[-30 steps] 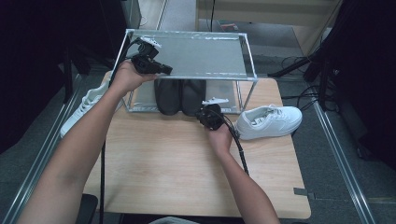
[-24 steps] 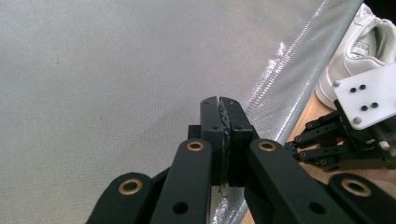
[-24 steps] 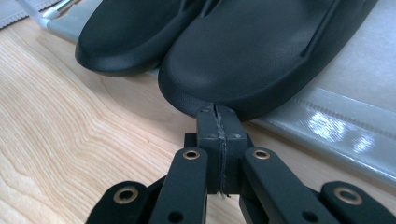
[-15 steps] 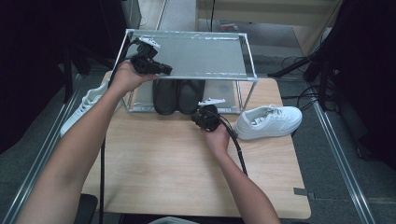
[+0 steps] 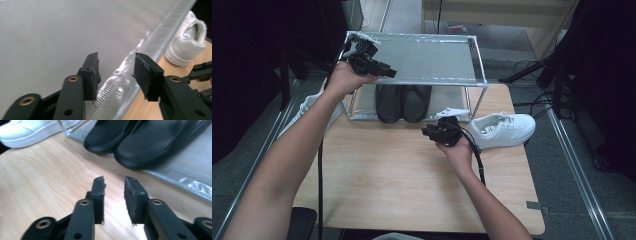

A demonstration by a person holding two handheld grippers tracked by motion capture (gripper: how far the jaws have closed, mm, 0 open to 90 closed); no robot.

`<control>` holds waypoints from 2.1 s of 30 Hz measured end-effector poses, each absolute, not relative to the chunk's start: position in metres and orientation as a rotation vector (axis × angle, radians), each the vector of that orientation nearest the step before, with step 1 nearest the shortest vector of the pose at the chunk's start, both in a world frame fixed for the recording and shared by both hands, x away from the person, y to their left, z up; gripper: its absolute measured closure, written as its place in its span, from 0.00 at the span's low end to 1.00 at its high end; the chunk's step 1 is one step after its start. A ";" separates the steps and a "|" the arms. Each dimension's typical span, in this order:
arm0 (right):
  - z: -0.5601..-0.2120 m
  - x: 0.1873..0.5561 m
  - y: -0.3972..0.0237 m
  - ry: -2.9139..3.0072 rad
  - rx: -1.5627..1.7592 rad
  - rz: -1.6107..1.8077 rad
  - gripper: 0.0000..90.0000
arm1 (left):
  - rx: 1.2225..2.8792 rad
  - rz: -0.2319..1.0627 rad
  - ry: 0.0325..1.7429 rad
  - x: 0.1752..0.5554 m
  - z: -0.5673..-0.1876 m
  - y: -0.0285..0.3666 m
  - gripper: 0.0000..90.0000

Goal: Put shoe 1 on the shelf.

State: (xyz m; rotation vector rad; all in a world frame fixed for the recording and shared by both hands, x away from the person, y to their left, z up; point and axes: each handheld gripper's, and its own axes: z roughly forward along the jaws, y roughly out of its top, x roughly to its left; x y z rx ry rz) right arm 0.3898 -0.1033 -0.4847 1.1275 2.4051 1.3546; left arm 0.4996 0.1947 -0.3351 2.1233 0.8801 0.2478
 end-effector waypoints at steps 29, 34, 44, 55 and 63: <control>-0.472 0.333 -0.166 2.419 1.025 1.422 0.49 | 2.113 0.194 0.759 0.392 -0.347 0.194 0.41; -0.471 0.328 -0.166 2.427 0.998 1.418 0.46 | 2.137 0.185 0.741 0.381 -0.364 0.190 0.40; -0.473 0.329 -0.173 2.411 1.029 1.443 0.46 | 2.126 0.115 0.756 0.368 -0.398 0.190 0.39; -0.477 0.335 -0.170 2.420 1.028 1.438 0.47 | 2.129 0.114 0.772 0.353 -0.431 0.199 0.39; -0.477 0.337 -0.170 2.426 1.015 1.421 0.48 | 2.123 0.143 0.825 0.347 -0.442 0.222 0.39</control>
